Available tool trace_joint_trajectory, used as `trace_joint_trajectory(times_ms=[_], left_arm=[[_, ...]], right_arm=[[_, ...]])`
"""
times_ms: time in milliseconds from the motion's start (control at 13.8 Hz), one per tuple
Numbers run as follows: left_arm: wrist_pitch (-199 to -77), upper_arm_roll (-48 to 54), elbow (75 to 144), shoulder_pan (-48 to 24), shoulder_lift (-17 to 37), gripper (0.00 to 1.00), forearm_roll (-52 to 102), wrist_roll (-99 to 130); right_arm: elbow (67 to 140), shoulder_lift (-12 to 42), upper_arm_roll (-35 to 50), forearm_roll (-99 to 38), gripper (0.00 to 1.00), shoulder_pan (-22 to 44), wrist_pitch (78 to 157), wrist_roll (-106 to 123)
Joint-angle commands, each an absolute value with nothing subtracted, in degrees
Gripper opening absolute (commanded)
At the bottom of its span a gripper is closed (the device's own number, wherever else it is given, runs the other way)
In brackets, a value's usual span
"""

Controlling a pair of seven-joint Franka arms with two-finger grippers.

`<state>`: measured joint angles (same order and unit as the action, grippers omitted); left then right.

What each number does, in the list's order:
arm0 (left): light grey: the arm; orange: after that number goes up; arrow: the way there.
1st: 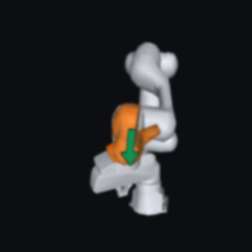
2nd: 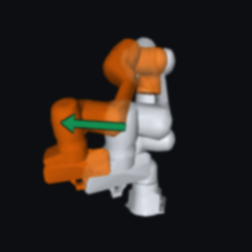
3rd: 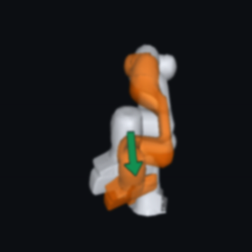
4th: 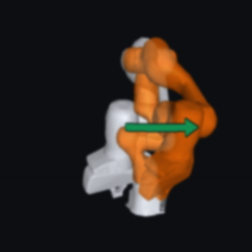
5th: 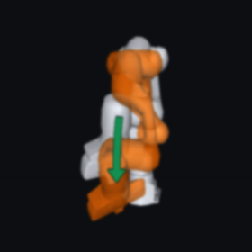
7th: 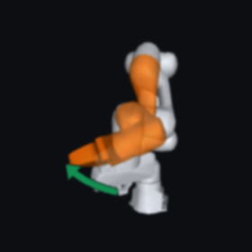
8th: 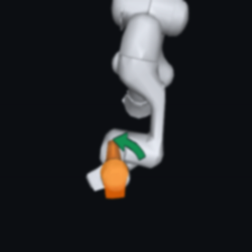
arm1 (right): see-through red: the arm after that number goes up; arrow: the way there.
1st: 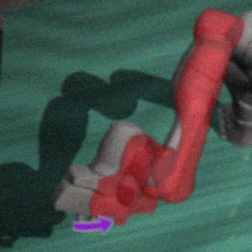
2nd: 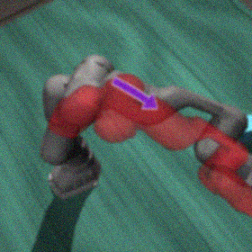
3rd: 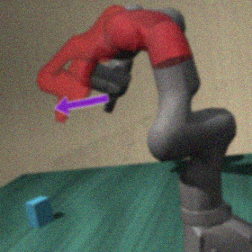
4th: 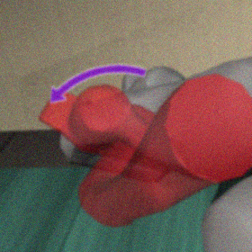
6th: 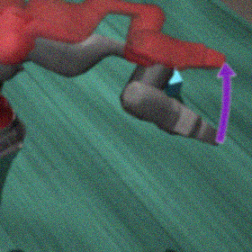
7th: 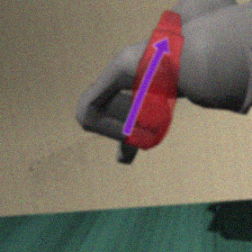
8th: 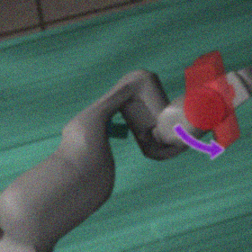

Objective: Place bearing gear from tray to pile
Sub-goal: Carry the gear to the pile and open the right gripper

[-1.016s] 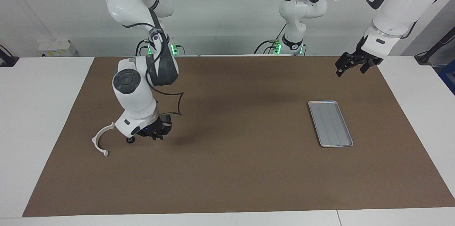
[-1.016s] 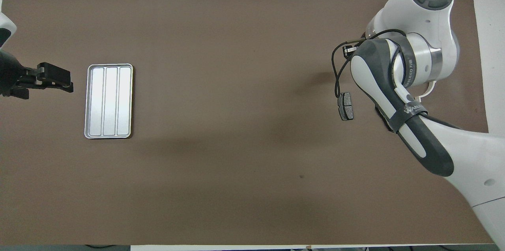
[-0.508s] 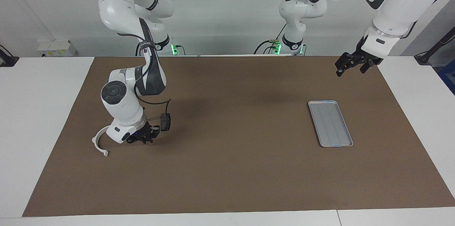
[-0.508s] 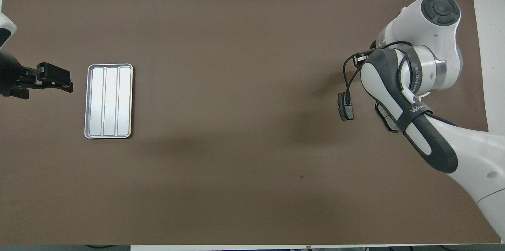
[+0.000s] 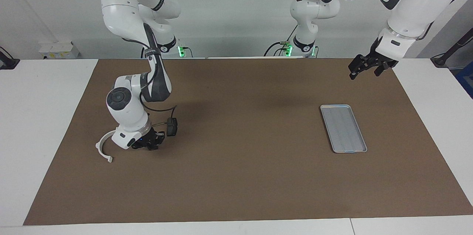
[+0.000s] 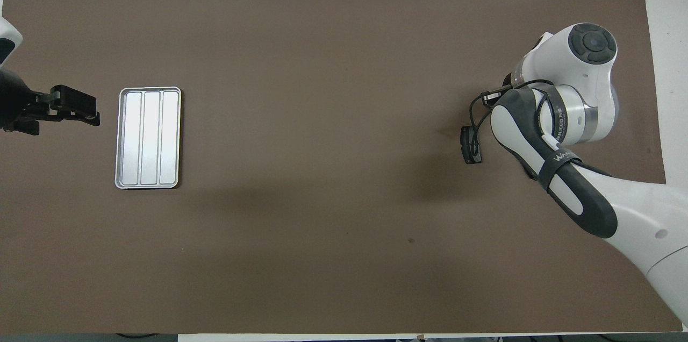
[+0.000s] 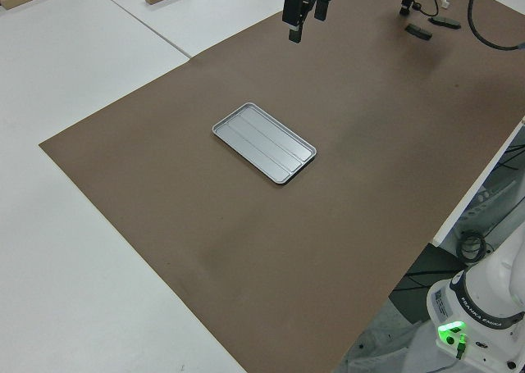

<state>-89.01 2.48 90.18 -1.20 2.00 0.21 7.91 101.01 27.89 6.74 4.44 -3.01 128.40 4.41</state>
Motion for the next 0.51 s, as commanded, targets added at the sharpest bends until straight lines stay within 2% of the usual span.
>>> trace_joint_trajectory(times_ms=[0, 290, 363, 435], left_arm=[[-88.9, 2.5, 91.1, -1.1, 0.9, 1.0, 0.4, 7.6], [-89.0, 2.5, 91.1, -1.1, 0.9, 1.0, 0.4, 7.6], [-89.0, 2.5, 91.1, -1.1, 0.9, 1.0, 0.4, 7.6], [-89.0, 2.5, 91.1, -1.1, 0.9, 1.0, 0.4, 7.6]], right_arm=[[104.4, 25.8, 7.6, 3.4, 0.0, -4.6, 129.6, 6.8], [104.4, 25.8, 7.6, 3.3, 0.0, -3.9, 129.6, 3.8], [104.2, 25.8, 7.6, 3.3, 0.27, -3.3, 129.6, 2.0], [103.5, 25.8, 7.6, 3.3, 0.98, -2.7, 129.0, 1.1]])
